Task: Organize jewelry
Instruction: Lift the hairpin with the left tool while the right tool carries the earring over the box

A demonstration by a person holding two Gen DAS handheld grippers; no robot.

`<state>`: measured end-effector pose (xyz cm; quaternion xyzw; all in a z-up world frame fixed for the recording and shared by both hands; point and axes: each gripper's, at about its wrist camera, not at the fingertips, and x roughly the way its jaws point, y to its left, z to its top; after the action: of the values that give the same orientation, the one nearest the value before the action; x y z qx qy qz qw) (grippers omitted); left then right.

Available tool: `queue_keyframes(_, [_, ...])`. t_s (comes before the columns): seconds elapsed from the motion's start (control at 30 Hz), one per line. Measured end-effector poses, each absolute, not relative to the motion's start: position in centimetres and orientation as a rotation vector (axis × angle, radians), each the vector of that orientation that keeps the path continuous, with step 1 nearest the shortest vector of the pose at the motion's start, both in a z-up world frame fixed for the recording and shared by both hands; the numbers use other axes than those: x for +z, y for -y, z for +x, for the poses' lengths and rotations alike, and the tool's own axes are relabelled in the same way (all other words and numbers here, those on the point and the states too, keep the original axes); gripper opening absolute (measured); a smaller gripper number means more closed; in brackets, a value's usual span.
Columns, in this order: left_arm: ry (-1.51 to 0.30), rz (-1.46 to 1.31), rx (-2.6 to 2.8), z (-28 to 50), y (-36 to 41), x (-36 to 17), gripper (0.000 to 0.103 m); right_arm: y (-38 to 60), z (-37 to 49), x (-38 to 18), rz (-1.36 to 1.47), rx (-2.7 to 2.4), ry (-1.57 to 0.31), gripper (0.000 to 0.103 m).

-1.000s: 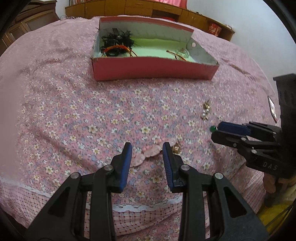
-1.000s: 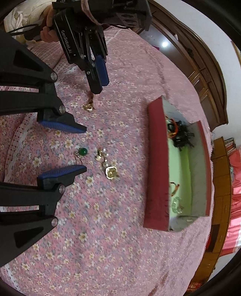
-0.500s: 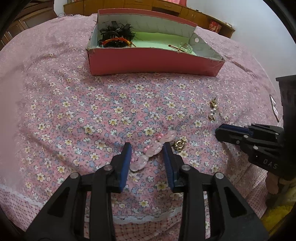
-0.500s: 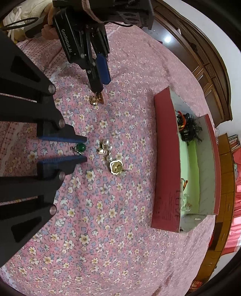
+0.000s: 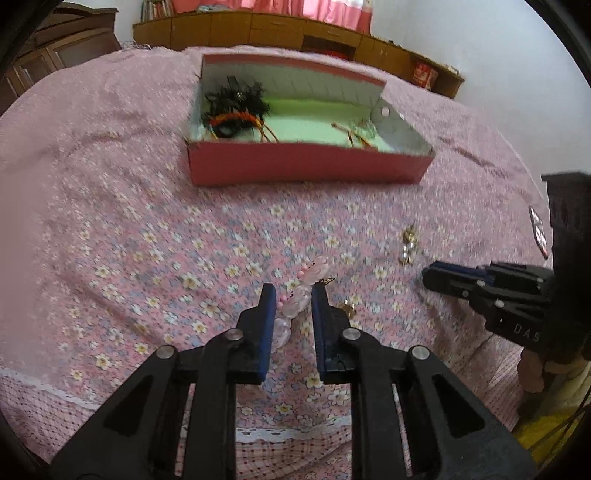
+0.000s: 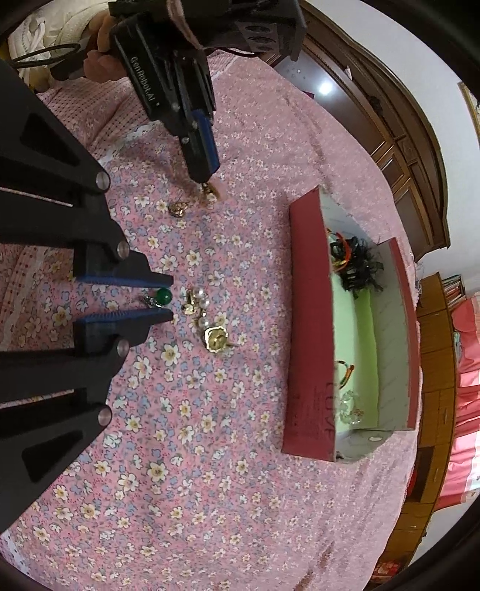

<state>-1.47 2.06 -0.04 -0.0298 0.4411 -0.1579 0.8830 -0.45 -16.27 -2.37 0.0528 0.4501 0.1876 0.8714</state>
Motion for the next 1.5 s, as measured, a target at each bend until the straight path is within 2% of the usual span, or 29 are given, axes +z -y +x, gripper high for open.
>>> queue_keyframes(0.17, [-0.871, -0.083, -0.305, -1.1, -2.4, 1.0, 0.011, 16.3, -0.9, -1.3, 0.1, 0.401, -0.896, 0.008])
queue_keyframes(0.5, [-0.85, -0.096, -0.288, -1.2, -2.7, 1.6, 0.011, 16.6, -0.8, -0.8, 0.084, 0.383, -0.885, 0.008])
queue_keyframes(0.63, [-0.857, -0.102, -0.285, -1.0, -2.7, 1.4, 0.011, 16.5, -0.4, -1.8, 0.094, 0.379, -0.929, 0.021])
queue_keyframes(0.83, [-0.866, -0.111, -0.286, -0.8, -2.7, 1.0, 0.011, 15.6, 0.4, -3.2, 0.082, 0.397, -0.972, 0.027])
queue_keyframes(1.0, [-0.872, -0.114, -0.287, -0.7, -2.6, 0.7, 0.011, 14.3, 0.7, -3.7, 0.034, 0.42, -0.966, 0.028])
queue_keyframes(1.07, [-0.872, -0.115, -0.286, -0.7, -2.6, 0.7, 0.011, 14.0, 0.7, -3.8, 0.017, 0.422, -0.961, 0.026])
queue_keyframes(1.13, [-0.871, -0.115, -0.284, -0.7, -2.6, 0.6, 0.011, 13.9, 0.7, -3.8, 0.018, 0.429, -0.961, 0.012])
queue_keyframes(1.5, [-0.847, -0.124, -0.281, -0.8, -2.5, 1.2, 0.011, 15.1, -0.5, -1.8, 0.056, 0.439, -0.877, 0.011])
